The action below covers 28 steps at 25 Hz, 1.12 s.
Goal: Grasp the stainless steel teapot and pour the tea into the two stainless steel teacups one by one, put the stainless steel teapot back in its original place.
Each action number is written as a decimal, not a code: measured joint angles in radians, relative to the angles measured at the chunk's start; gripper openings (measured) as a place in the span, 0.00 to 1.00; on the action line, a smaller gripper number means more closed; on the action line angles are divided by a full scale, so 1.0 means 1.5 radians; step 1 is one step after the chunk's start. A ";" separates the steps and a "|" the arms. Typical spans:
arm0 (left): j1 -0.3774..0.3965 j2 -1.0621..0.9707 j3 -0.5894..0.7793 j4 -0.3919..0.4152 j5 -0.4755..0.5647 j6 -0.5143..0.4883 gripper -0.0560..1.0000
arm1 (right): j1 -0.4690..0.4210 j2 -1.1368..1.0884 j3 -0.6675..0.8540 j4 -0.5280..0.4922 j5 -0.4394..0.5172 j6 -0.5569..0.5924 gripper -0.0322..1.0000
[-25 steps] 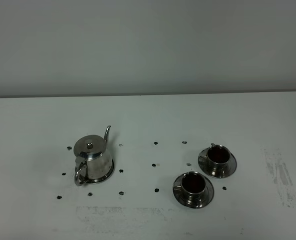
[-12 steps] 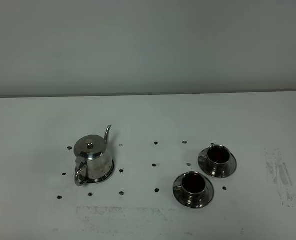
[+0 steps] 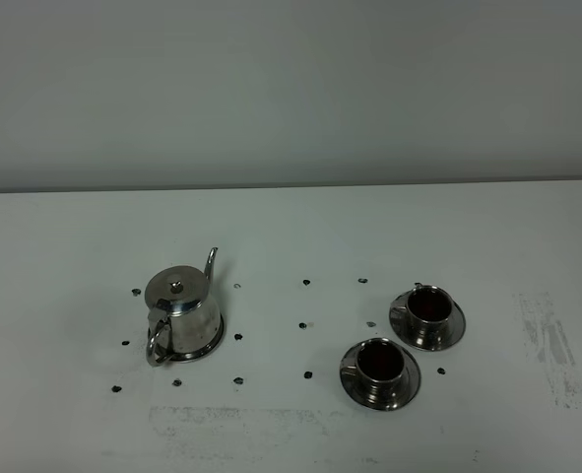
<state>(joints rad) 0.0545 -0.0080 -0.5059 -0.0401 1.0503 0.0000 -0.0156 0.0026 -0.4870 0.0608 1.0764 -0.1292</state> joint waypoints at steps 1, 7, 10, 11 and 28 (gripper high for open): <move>0.000 0.000 0.000 0.000 0.000 -0.004 0.42 | 0.000 0.000 0.000 0.000 0.000 0.000 0.46; 0.000 0.002 0.001 0.000 0.000 0.000 0.42 | 0.000 0.000 0.000 0.000 0.000 0.000 0.46; 0.000 0.002 0.001 0.000 0.000 0.000 0.42 | 0.000 0.000 0.000 0.000 0.000 0.000 0.46; 0.000 0.002 0.001 0.000 0.000 -0.004 0.42 | 0.000 0.000 0.000 0.000 0.000 0.000 0.46; 0.000 0.002 0.002 0.000 0.000 0.000 0.42 | 0.000 0.000 0.000 0.000 0.000 0.000 0.46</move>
